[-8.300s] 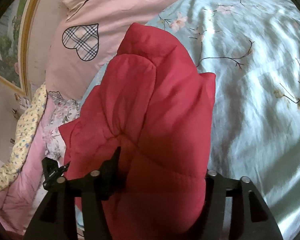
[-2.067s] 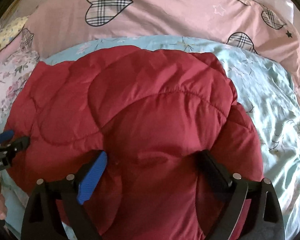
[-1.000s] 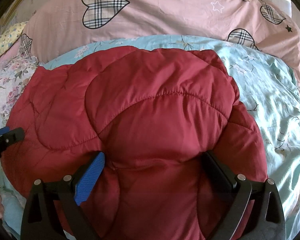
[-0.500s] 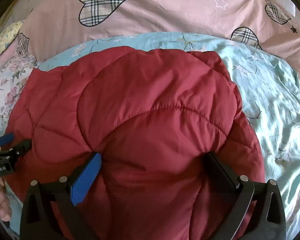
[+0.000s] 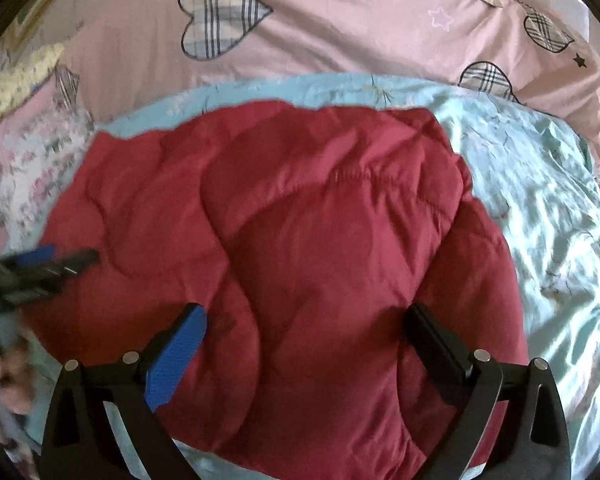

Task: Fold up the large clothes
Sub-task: 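Press and smooth the folded coat flat with both open grippers, then pull both grippers back from the folded coat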

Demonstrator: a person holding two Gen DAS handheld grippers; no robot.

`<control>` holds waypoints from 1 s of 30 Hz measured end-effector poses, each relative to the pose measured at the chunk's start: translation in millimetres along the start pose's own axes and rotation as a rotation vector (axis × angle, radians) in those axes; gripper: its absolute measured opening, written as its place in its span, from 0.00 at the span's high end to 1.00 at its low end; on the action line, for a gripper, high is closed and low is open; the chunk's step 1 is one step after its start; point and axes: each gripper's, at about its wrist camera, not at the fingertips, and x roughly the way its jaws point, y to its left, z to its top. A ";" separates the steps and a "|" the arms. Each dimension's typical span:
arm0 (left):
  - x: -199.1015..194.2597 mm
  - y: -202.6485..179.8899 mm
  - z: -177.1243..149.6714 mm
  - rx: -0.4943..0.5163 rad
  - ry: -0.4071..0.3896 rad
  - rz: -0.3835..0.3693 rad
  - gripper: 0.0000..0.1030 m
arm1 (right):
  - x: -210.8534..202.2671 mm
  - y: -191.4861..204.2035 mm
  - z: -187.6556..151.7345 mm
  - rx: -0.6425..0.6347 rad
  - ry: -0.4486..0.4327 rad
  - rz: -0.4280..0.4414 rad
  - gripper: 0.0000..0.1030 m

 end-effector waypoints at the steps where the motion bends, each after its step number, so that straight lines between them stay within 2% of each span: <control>1: -11.6 5.0 -5.2 -0.012 -0.012 -0.026 0.00 | -2.7 -1.5 -1.2 0.006 -0.003 0.004 0.04; 5: -35.0 14.6 -22.3 -0.005 -0.029 -0.042 0.00 | -12.5 -5.2 -8.0 0.006 0.001 -0.008 0.04; 8: -28.2 17.8 -33.5 -0.006 0.010 -0.063 0.00 | -15.0 -7.7 -16.2 0.001 0.011 -0.023 0.04; 11: -13.8 13.2 -39.5 0.014 0.033 -0.034 0.00 | -9.6 -15.7 -23.6 0.023 0.030 0.000 0.04; 15: -8.3 6.9 -39.2 0.035 0.026 -0.006 0.00 | -1.6 -22.8 -26.4 0.055 0.035 0.025 0.03; 30: -1.2 4.0 -41.1 0.049 0.018 0.028 0.00 | 1.4 -19.1 -27.6 0.056 0.017 0.009 0.00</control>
